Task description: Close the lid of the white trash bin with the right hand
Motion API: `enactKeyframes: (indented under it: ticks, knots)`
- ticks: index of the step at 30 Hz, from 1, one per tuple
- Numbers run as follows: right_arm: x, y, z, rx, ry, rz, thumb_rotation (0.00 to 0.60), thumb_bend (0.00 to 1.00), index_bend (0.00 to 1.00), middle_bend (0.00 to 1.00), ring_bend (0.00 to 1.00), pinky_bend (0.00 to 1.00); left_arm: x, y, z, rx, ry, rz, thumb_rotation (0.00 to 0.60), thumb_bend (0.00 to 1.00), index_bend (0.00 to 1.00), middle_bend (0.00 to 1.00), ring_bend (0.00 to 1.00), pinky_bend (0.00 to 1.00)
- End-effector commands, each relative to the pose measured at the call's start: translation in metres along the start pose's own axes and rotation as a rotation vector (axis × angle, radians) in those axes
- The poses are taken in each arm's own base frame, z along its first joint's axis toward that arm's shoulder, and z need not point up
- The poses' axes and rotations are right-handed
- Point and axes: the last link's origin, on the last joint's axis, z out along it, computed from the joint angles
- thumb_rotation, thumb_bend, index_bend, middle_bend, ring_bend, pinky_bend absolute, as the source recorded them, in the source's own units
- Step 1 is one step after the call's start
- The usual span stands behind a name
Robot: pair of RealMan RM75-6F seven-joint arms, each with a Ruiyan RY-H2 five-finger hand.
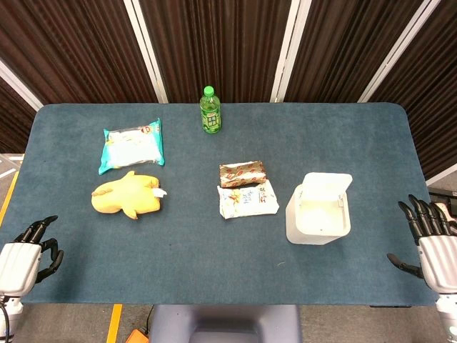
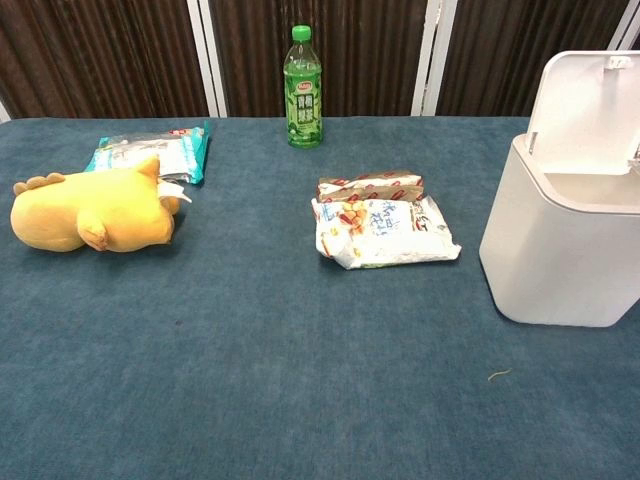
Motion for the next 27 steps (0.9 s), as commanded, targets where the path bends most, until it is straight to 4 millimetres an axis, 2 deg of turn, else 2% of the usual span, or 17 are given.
enactKeyframes:
  ticks: [1, 12, 16, 17, 20, 27]
  knots:
    - [0.001, 0.001, -0.001, -0.003, 0.004, 0.001, 0.600, 0.21, 0.00, 0.00, 0.00, 0.13, -0.001, 0.001, 0.001, -0.005, -0.007, 0.006, 0.600, 0.42, 0.50, 0.18, 0.20, 0.49]
    - [-0.002, -0.003, 0.002, -0.008, 0.006, 0.029, 0.600, 0.23, 0.00, 0.00, 0.00, 0.13, 0.001, -0.001, 0.003, 0.000, -0.007, -0.024, 0.600, 0.42, 0.51, 0.18, 0.20, 0.49]
    - [0.000, -0.009, 0.011, 0.003, 0.015, 0.045, 0.600, 0.31, 0.00, 0.09, 0.00, 0.14, -0.001, -0.004, 0.004, 0.011, -0.018, -0.026, 0.600, 0.42, 0.51, 0.18, 0.20, 0.49]
    - [0.002, -0.016, 0.024, 0.026, -0.001, 0.024, 0.600, 0.31, 0.00, 0.10, 0.00, 0.14, -0.003, -0.005, 0.005, 0.015, -0.035, -0.026, 0.600, 0.42, 0.51, 0.18, 0.20, 0.49]
    - [0.008, -0.032, 0.042, 0.035, -0.037, -0.007, 0.600, 0.31, 0.00, 0.10, 0.00, 0.14, -0.003, -0.006, 0.004, 0.018, -0.049, -0.028, 0.600, 0.42, 0.51, 0.18, 0.20, 0.49]
    - [0.032, -0.078, 0.074, 0.109, -0.056, -0.003, 0.600, 0.31, 0.00, 0.13, 0.00, 0.14, 0.000, -0.007, 0.001, 0.028, -0.047, -0.019, 0.600, 0.42, 0.51, 0.18, 0.20, 0.49]
